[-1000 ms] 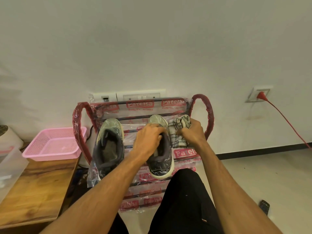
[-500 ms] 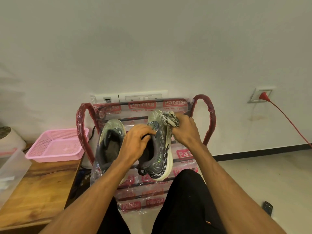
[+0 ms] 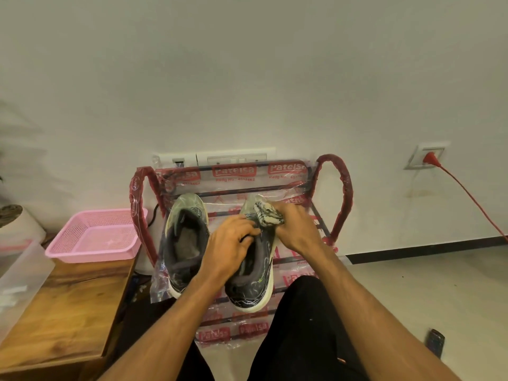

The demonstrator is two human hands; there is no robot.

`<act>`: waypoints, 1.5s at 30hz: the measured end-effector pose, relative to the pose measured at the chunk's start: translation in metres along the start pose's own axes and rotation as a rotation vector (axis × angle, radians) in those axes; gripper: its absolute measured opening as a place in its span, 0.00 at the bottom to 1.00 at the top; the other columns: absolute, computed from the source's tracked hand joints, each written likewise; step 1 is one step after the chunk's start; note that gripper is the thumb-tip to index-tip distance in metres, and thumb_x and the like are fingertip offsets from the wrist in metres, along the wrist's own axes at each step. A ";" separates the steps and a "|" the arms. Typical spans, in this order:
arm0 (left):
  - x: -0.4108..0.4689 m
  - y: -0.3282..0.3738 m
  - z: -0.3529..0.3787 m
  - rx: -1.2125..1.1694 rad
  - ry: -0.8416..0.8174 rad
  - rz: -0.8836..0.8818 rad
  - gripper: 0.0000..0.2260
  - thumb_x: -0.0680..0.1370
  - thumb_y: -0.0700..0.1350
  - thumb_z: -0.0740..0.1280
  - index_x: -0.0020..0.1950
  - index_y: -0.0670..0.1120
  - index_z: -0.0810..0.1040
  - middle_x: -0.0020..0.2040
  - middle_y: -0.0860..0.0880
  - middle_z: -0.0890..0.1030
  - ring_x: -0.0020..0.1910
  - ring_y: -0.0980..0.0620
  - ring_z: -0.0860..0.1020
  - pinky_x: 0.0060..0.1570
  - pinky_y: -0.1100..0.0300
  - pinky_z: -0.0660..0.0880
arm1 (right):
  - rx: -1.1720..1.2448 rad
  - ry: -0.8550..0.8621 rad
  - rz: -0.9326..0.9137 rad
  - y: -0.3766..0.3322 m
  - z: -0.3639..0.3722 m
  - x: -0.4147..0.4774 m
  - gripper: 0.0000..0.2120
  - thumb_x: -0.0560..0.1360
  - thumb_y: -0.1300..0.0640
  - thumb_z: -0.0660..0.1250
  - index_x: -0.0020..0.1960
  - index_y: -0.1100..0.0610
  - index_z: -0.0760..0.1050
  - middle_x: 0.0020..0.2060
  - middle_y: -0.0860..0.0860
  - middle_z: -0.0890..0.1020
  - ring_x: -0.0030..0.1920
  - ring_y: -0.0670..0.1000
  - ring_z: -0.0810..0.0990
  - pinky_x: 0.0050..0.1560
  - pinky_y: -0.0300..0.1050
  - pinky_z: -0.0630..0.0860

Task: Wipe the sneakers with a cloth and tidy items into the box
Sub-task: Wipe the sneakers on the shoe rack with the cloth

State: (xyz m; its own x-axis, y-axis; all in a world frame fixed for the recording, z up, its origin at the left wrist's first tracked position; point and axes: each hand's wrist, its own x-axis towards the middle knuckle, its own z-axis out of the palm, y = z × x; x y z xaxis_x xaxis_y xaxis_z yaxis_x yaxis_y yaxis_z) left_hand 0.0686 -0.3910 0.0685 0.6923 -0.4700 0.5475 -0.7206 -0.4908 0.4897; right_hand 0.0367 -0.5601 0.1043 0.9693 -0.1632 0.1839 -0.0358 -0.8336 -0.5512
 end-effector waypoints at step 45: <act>-0.012 -0.004 0.012 -0.053 -0.074 -0.050 0.07 0.67 0.31 0.73 0.37 0.41 0.79 0.43 0.46 0.81 0.48 0.51 0.76 0.49 0.57 0.72 | -0.300 -0.128 -0.088 0.023 0.034 0.004 0.21 0.75 0.62 0.69 0.66 0.49 0.76 0.61 0.52 0.80 0.59 0.54 0.79 0.56 0.51 0.78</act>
State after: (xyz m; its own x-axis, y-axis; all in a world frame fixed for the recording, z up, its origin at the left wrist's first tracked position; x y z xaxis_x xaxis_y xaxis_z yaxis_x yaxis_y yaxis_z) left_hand 0.0634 -0.3923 0.0521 0.7272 -0.4995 0.4709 -0.6845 -0.4766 0.5516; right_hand 0.0480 -0.5624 0.0645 0.9939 -0.0314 0.1057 -0.0017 -0.9628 -0.2702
